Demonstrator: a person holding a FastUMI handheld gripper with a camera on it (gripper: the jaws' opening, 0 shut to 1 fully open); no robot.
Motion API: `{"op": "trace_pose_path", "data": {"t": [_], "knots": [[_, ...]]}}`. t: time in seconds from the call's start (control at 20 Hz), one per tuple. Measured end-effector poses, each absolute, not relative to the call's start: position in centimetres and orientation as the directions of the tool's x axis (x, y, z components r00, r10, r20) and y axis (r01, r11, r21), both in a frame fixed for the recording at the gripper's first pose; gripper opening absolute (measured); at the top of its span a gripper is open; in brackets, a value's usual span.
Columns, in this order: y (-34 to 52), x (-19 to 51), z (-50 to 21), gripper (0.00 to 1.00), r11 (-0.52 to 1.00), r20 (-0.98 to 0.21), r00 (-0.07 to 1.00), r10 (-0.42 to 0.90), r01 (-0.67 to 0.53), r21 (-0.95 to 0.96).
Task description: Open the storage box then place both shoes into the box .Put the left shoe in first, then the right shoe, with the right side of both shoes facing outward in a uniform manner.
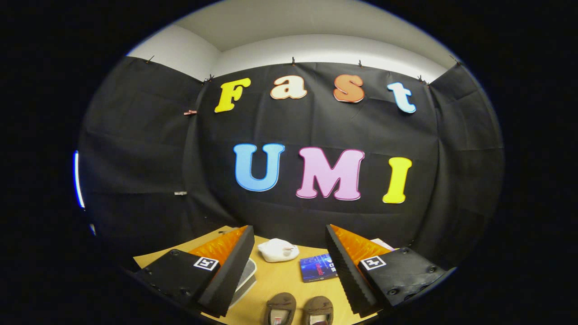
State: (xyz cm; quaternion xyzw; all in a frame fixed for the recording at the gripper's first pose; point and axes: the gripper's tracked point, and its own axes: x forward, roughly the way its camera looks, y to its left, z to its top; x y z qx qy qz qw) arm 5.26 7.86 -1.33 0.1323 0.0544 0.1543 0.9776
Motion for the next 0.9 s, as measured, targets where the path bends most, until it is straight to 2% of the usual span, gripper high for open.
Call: {"op": "trace_pose_path", "data": {"t": [0.1,0.2,0.3,0.45,0.6,0.8,0.9], "knots": [[10.8,6.2,-2.7,0.98,0.847,-0.083,0.888,0.451,-0.397,0.354],[14.5,6.6,-5.0,0.98,0.702,-0.096,0.776,0.623,-0.500,0.507],[17.7,6.9,-7.6,0.99,0.513,-0.082,0.645,0.760,-0.518,0.684],[20.6,7.5,-12.4,0.97,0.309,-0.052,0.500,0.864,-0.445,0.841],[23.7,7.6,-18.3,0.97,0.161,-0.046,0.363,0.931,-0.294,0.942],[26.8,7.1,-24.7,0.97,0.092,-0.060,0.262,0.963,-0.112,0.990],[28.3,6.8,-26.0,0.97,0.036,-0.028,0.221,0.975,-0.031,0.999]]}}
